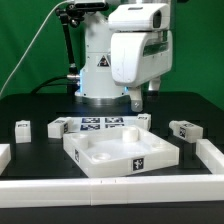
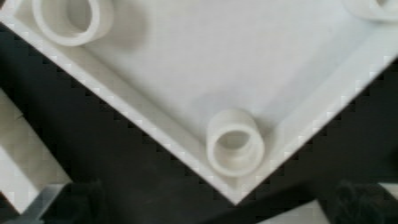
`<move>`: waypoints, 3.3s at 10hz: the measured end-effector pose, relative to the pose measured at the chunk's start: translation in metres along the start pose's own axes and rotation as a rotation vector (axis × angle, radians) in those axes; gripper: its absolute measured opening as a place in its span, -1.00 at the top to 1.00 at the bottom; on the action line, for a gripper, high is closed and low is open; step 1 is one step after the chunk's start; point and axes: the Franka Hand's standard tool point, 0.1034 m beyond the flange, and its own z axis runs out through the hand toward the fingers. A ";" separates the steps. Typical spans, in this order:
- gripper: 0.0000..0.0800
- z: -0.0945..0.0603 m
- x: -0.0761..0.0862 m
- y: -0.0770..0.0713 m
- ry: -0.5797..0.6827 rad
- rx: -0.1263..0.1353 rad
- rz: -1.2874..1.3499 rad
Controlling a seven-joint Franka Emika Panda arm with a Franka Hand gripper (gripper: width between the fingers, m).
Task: Assemble one leg
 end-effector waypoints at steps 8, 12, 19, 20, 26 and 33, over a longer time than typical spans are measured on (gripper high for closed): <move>-0.63 0.021 -0.008 -0.009 -0.054 -0.015 -0.328; -0.63 0.034 -0.031 -0.015 -0.059 -0.006 -0.660; -0.63 0.037 -0.041 -0.023 -0.079 0.043 -0.708; -0.63 0.043 -0.059 -0.039 -0.071 0.063 -0.719; -0.63 0.066 -0.101 -0.053 -0.060 0.133 -0.695; 0.42 0.075 -0.102 -0.056 -0.058 0.153 -0.689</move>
Offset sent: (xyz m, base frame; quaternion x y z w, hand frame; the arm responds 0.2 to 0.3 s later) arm 0.0028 -0.0087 -0.0219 -0.0128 -0.1178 -0.2384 0.9639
